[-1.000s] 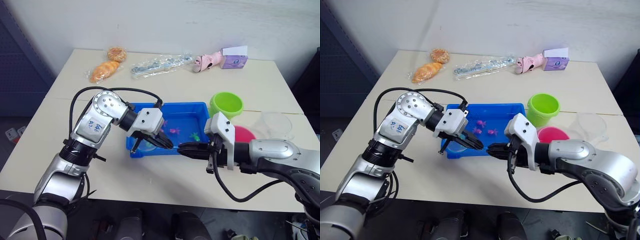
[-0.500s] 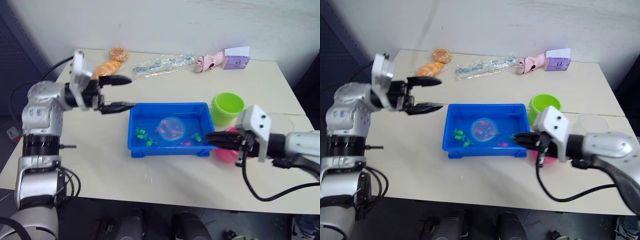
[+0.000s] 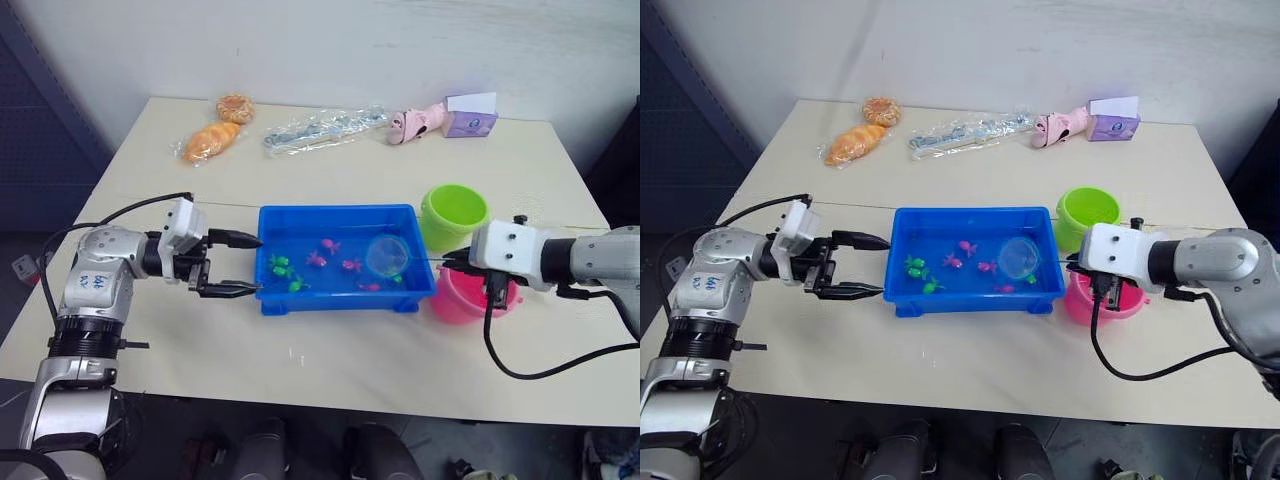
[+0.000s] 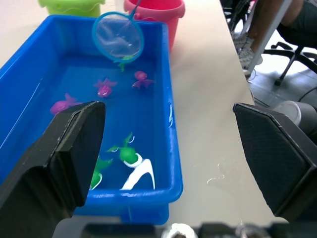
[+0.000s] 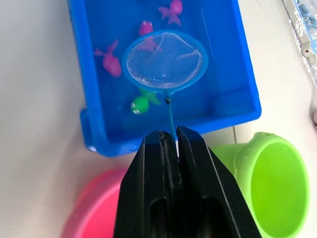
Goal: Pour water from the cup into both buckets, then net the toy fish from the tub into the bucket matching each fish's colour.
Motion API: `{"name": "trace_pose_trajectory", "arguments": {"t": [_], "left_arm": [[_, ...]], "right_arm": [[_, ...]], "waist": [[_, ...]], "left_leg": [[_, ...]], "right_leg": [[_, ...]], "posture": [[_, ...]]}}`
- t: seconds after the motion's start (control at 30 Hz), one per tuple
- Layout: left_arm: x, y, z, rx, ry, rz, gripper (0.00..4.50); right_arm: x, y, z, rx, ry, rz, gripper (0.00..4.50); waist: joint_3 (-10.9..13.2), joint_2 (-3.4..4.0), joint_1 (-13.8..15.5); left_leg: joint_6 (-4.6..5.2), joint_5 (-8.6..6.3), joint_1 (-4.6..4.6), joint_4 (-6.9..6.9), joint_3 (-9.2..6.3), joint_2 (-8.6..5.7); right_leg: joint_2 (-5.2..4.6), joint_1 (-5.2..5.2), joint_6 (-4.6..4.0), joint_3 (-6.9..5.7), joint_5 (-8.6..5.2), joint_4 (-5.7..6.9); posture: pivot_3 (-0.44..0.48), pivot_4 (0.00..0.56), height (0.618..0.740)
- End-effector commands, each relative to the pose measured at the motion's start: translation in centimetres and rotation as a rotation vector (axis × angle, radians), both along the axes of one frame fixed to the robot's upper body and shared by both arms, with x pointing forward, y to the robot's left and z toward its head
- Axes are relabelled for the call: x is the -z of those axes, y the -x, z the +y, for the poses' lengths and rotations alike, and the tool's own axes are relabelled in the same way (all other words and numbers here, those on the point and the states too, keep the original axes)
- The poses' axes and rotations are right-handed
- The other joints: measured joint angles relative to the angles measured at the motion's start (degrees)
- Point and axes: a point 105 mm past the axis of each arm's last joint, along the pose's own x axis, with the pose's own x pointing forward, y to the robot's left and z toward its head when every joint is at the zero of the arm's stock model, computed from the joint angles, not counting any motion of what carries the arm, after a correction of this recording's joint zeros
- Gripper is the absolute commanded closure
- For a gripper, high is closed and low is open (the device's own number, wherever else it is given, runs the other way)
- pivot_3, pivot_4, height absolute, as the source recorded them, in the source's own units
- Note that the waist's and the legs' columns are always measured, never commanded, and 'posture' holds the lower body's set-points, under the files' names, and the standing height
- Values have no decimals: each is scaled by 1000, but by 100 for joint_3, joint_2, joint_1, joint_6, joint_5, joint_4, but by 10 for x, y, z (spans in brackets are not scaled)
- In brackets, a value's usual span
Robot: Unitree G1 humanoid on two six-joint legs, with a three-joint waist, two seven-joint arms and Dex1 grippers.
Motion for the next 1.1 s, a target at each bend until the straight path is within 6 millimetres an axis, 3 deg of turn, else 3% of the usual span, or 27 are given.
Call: {"name": "trace_pose_trajectory", "arguments": {"t": [0.03,0.27,0.63,1.1], "left_arm": [[-8,1,-5,14,-1,-49,71],[-6,5,-11,19,2,-37,71],[-4,9,-16,29,2,-33,71],[-3,8,-15,6,3,-41,71]], "right_arm": [[-4,-5,1,-57,67,-37,4500],[7,-12,-4,-58,131,-16,4500],[16,-15,17,-120,131,25,4500],[2,-4,29,17,-271,291,4500]], "waist": [[2,3,0],[7,12,-3],[13,22,-9],[14,24,-4]], "left_leg": [[0,0,0,0,0,0],[-3,2,0,2,1,0],[-5,3,1,6,1,0],[-4,2,1,7,-1,0]], "right_leg": [[0,0,0,0,0,1],[1,-2,0,-1,0,6],[1,-2,0,-1,0,13],[0,-1,0,-2,0,38]], "posture": [[0,150,740],[0,150,740],[0,150,740],[0,150,740]]}}
